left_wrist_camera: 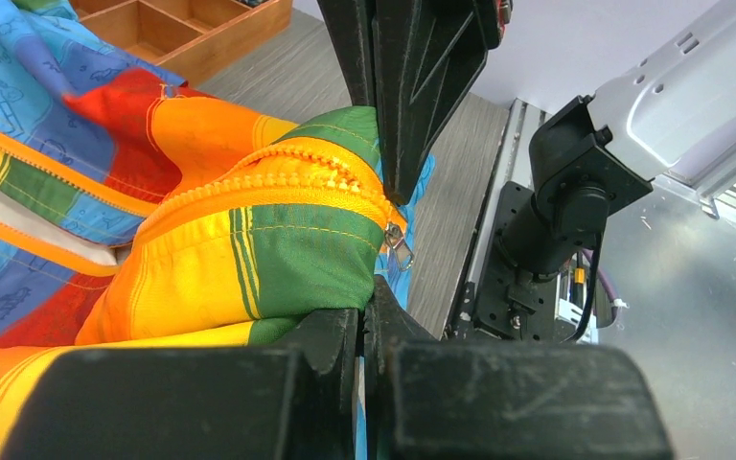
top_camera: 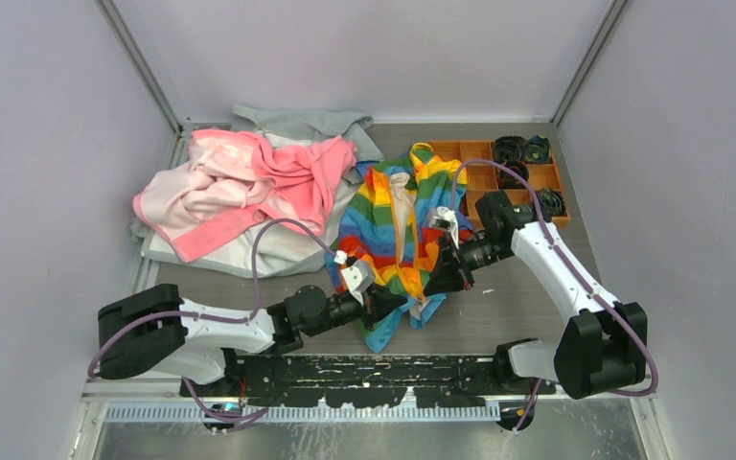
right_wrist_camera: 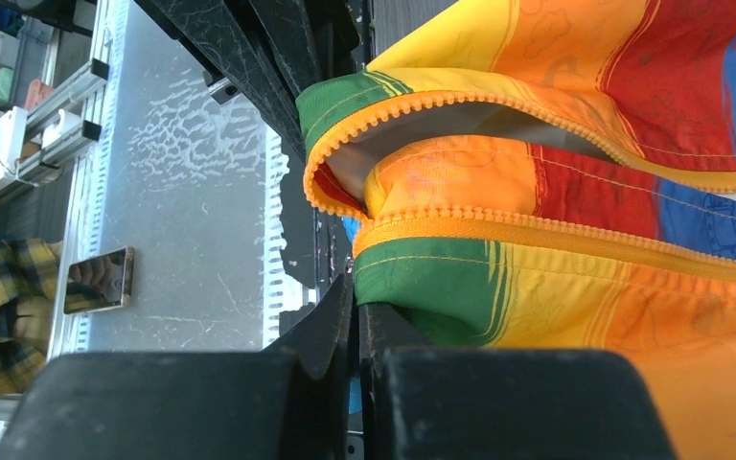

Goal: Zip up the jacket
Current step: Insert the zipper into the jacket.

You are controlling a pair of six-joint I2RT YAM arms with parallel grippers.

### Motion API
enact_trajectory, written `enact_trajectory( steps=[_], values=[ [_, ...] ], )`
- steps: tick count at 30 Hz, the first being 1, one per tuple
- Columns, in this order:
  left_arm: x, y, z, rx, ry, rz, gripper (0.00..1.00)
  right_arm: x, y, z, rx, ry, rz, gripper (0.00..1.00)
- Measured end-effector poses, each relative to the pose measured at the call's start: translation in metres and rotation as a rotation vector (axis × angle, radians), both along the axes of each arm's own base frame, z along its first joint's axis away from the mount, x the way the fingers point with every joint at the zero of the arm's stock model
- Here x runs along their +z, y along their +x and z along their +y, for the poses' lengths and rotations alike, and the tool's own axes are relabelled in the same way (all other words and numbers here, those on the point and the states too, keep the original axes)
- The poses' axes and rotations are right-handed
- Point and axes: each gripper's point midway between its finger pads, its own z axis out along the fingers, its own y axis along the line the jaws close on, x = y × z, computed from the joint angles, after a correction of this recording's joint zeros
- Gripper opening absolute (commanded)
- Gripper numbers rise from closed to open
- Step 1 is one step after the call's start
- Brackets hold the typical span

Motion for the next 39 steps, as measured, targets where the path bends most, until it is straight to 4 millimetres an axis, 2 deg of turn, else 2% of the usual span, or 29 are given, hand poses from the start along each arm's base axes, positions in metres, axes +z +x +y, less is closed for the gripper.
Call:
enact_trajectory(
  steps=[20, 39],
  values=[
    [-0.0054, -0.0023, -0.0012, -0.023, 0.044, 0.006, 0.0, -0.0036, -0.0056, 0.0033, 0.017, -0.03, 0.033, 0.01],
    [-0.0099, -0.0058, 0.0013, -0.135, 0.098, 0.01, 0.0, -0.0064, -0.0081, 0.0084, 0.03, -0.047, 0.059, 0.01]
  ],
)
